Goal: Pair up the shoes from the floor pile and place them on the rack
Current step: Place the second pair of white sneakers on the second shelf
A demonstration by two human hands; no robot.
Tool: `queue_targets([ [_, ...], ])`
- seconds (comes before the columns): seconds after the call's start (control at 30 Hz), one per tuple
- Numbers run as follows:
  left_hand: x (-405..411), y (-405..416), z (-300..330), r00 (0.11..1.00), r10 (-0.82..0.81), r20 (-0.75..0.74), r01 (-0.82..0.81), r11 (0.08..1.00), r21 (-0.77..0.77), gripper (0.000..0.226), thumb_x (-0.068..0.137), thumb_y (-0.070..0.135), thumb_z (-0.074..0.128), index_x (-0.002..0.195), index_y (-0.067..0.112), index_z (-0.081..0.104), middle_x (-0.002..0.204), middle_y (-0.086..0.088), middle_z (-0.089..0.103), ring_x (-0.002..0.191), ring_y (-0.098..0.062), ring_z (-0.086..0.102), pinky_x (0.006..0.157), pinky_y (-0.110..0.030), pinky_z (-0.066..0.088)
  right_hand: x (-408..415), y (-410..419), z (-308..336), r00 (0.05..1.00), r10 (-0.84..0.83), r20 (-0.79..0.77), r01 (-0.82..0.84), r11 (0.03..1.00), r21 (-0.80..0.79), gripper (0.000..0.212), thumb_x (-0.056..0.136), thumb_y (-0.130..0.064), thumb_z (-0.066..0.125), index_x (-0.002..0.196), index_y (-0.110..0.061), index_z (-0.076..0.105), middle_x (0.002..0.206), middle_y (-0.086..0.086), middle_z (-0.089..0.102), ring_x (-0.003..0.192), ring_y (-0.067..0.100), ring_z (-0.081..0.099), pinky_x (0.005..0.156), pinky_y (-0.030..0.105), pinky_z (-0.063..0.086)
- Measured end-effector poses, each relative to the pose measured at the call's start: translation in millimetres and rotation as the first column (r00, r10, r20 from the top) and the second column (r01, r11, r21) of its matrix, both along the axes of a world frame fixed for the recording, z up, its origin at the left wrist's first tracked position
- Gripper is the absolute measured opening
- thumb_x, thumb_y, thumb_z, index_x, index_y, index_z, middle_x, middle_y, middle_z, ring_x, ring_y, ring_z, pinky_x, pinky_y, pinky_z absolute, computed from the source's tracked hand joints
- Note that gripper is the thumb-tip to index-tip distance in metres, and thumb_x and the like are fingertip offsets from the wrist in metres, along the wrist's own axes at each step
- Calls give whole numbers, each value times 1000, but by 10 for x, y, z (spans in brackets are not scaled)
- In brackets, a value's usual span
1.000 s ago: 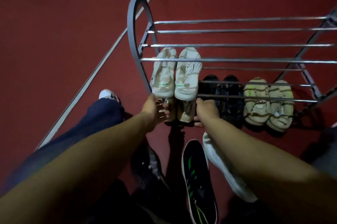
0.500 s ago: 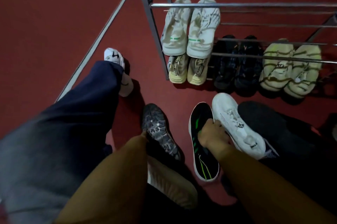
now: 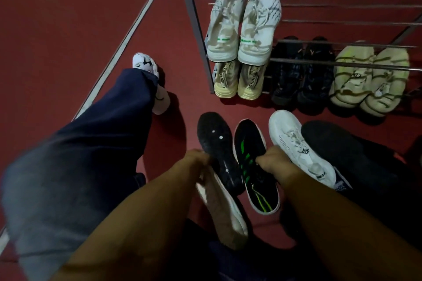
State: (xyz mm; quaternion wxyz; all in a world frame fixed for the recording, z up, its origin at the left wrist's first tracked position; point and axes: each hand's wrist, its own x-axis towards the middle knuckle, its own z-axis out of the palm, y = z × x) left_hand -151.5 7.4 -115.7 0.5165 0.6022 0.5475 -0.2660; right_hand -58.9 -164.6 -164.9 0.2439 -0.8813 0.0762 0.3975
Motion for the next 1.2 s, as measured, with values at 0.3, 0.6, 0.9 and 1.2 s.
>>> queue_targets([
  [0.3,404,-13,131,856,291,427,-217,952,-214,51,64,2,45,108,12,68,73,-15,63,66,-28,57,65,-32,48,373,-55,247,948,-3,318,-33,993,109,30,95,-18,45,111,-6,66,120,18,64,112,38,58,91,34,45],
  [0.6,275,120,-348,865,270,422,-351,928,124,37,74,-2,56,107,13,64,95,-16,69,74,-31,66,59,-32,58,177,-186,154,990,85,113,-95,992,87,55,86,-31,65,130,-8,42,126,15,57,115,33,56,90,32,43],
  [0.9,202,70,-448,917,143,372,-192,976,99,59,72,-16,64,128,-1,55,93,-19,72,75,-33,70,63,-39,61,268,-482,288,911,198,362,-59,931,-360,43,89,-26,52,129,-12,53,137,13,48,125,37,44,98,48,40],
  [1.2,43,-49,-388,941,176,288,-144,981,-129,49,92,7,59,139,11,43,77,-9,66,54,-16,63,38,-23,51,53,-764,243,880,392,269,-216,834,-507,43,92,-7,51,134,-9,47,136,12,47,123,36,50,93,47,46],
])
